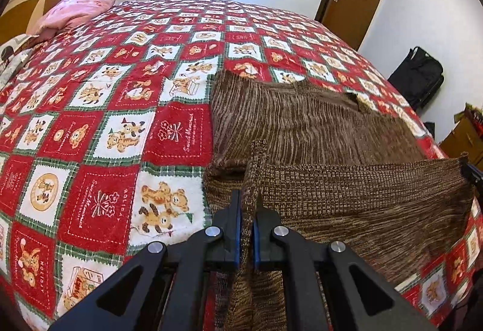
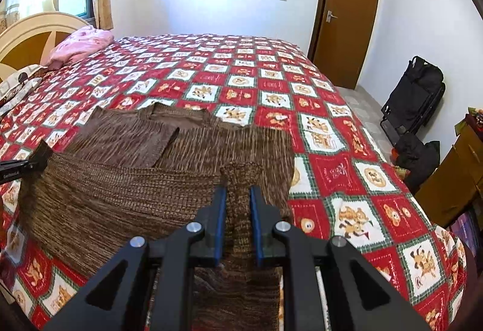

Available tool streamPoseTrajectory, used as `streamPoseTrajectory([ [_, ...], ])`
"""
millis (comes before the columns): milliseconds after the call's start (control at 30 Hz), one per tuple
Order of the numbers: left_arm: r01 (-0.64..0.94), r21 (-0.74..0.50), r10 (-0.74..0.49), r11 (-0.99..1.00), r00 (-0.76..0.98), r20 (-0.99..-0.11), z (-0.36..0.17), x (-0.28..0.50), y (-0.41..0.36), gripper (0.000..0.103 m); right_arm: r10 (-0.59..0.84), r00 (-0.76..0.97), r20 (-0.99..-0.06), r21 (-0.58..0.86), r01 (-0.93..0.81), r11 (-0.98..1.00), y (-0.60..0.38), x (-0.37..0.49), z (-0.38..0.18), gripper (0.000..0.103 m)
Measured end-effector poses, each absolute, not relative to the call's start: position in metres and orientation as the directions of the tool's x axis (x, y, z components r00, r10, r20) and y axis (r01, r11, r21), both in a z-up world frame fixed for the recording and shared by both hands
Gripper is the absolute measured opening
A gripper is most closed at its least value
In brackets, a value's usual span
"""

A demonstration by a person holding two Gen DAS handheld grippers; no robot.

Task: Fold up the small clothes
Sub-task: 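Lower the folded hem onto the sweater body with both grippers, aligning edges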

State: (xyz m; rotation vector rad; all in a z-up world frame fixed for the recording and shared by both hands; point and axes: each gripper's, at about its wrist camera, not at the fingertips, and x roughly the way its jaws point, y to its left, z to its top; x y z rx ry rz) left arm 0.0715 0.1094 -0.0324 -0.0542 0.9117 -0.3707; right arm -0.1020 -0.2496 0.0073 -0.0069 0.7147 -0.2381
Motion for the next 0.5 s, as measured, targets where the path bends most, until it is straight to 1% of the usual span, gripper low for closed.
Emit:
streamPoseTrajectory([
  [267,0.275,-0.233,-0.353,0.933,0.571,-0.741,-0.023,0.08,0.112,0.005,-0.229,0.737,-0.636,-0.09,0.224,0.97,-0.25,-0.093,0.009,0.019],
  [500,0.278,-0.221,-0.349,0.935,0.608,-0.713,-0.007,0.092,0.107,0.006,-0.243,0.759,-0.604,-0.104,0.227,0.968,-0.249,-0.086,0.019,0.019],
])
